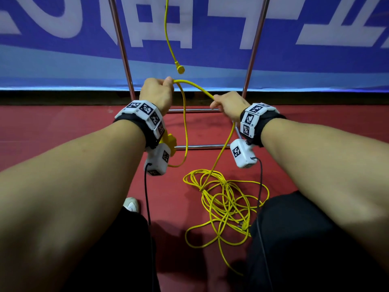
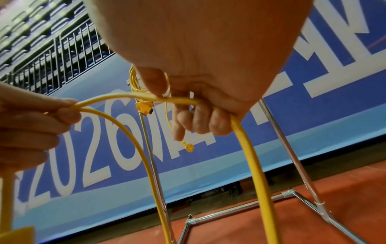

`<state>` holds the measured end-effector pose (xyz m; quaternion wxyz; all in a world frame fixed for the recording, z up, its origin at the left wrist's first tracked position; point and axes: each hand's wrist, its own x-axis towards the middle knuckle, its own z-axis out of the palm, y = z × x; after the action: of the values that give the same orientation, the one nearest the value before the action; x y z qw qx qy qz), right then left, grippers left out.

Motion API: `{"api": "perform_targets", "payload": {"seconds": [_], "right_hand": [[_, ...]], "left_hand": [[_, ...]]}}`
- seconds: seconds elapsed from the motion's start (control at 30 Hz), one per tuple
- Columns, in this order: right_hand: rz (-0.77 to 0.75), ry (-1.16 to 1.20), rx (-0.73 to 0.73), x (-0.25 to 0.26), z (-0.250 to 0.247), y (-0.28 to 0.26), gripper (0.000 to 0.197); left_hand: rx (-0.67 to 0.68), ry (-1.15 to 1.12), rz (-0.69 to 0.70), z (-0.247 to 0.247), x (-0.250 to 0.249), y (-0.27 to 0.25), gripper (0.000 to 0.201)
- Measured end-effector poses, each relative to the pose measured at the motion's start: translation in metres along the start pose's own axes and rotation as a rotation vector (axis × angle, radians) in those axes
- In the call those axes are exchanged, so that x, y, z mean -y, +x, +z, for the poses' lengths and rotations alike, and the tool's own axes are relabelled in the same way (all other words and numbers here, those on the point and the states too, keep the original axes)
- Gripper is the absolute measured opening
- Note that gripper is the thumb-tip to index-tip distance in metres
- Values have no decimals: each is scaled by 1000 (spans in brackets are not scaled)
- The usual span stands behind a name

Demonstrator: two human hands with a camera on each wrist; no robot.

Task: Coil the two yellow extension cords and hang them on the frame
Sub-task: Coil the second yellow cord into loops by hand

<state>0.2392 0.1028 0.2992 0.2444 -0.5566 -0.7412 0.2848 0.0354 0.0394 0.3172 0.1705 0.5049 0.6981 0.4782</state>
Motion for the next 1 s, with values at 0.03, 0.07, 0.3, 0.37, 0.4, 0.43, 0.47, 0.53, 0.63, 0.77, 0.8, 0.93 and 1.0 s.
{"api": "perform_targets", "payload": {"seconds": [0.03,0.07,0.3,0.37,0.4,0.43,0.47,0.53,0.63,0.77,0.8,0.93,1.0], "right_hand": [[10,1,0,-1,-1,-1,38],[12,4,0,-4,-2,-1,39],[119,488,347,-27,7,-14,30],[178,456,465,-33,7,-19,24],[185,444,467,-36,6,-21,22],[183,451,438,-39,4,-22,20],[166,460,394,-42,1,-22,20],[105,400,287,-45,-2,-17,25],[52,269,63,-44,-4,-7,37],[111,320,71,-37,-2,-3,40],[126,318,67,-35,-2,-3,40],[-18,98,-125,-21,-15,1,34],[-76,27,-166,-12,-18,1,25]], "left_hand": [[-12,-18,-2,-1,0,0,38],[-26,-36,-4,-1,-1,1,39],[-174,-137,-67,-5,-4,8,37],[-194,-144,-86,-6,-1,10,38],[-203,-159,-98,-6,0,12,39],[-206,-179,-108,-7,1,13,40],[-209,-195,-114,-8,2,13,41],[-210,-202,-120,-10,4,14,40],[-206,-213,-120,-11,6,15,40],[-230,-238,-113,-10,7,17,40],[-227,-231,-105,-10,7,17,41],[-224,-215,-102,-11,8,17,42],[-226,-199,-89,-13,9,18,42]]}}
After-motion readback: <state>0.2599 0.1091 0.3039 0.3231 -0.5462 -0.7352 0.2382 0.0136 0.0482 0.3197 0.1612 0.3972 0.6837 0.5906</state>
